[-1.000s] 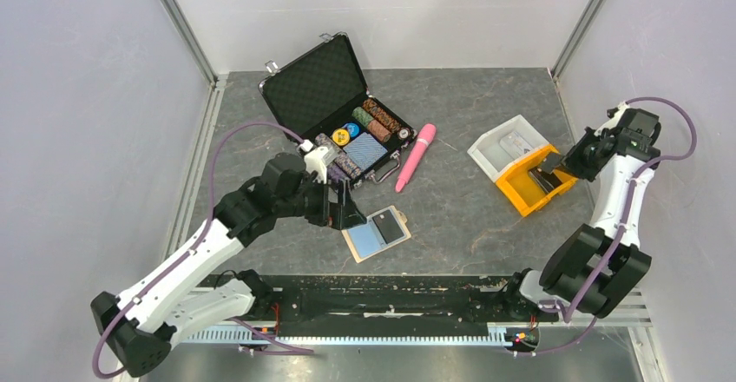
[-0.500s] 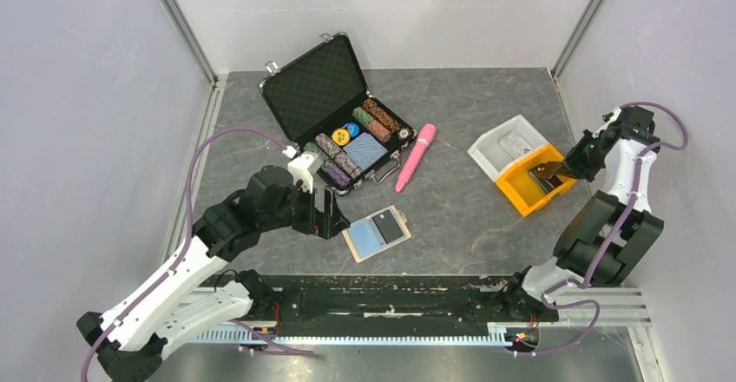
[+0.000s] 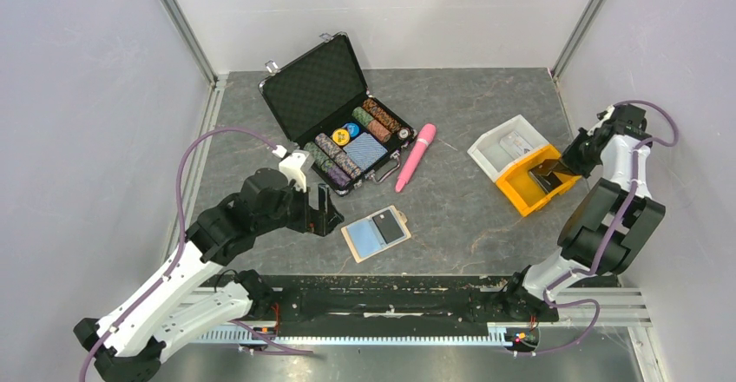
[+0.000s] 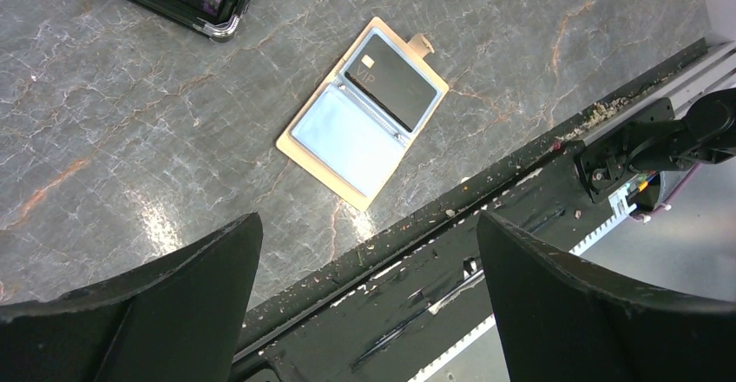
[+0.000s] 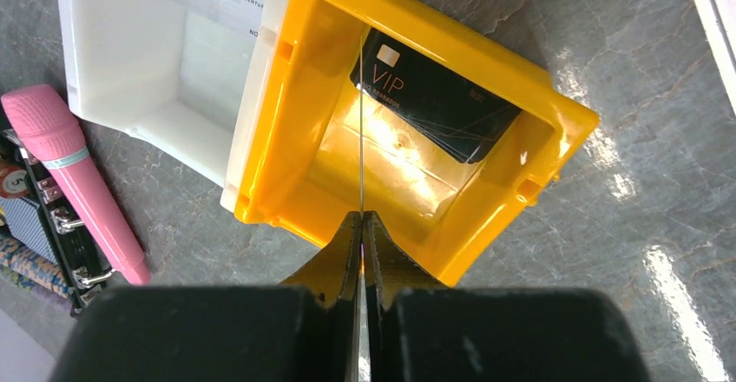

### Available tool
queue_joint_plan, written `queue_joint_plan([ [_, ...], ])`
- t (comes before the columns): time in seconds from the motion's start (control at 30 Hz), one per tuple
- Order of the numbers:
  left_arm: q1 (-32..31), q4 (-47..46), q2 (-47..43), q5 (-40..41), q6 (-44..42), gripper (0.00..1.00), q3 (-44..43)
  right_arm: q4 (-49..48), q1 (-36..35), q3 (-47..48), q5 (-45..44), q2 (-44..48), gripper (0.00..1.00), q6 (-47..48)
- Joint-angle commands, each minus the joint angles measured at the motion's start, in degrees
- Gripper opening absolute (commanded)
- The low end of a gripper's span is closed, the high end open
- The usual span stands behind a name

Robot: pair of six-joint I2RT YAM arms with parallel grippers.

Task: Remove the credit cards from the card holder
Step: Place the credit card in the storage box.

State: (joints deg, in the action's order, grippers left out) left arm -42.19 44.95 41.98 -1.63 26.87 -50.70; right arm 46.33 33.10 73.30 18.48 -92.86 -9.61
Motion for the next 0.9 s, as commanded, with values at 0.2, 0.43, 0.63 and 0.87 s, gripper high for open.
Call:
queue_joint_plan([
  [0.2,-0.1,-0.5,1.2,1.4,-1.4,1.00,-0.3,-5.7,-1.3,-0.7,-2.9,-2.4,0.00,-1.7],
  [0.43,-0.1,-0.6,1.3,1.4,-1.3,1.00,-0.2,-6.1,-1.3,2.0,-5.1,-3.8,0.05,-3.1],
  [0.63,-0.1,-0.7,1.9,1.4,-1.3,1.00,-0.1,-8.1,-1.3,0.7,-6.9,-3.4,0.01,-4.4],
  [0.87,-0.1,-0.6,1.4,1.4,-1.1,1.00,0.0,-8.8,-1.3,0.2,-10.0,-3.2,0.07,-5.7],
])
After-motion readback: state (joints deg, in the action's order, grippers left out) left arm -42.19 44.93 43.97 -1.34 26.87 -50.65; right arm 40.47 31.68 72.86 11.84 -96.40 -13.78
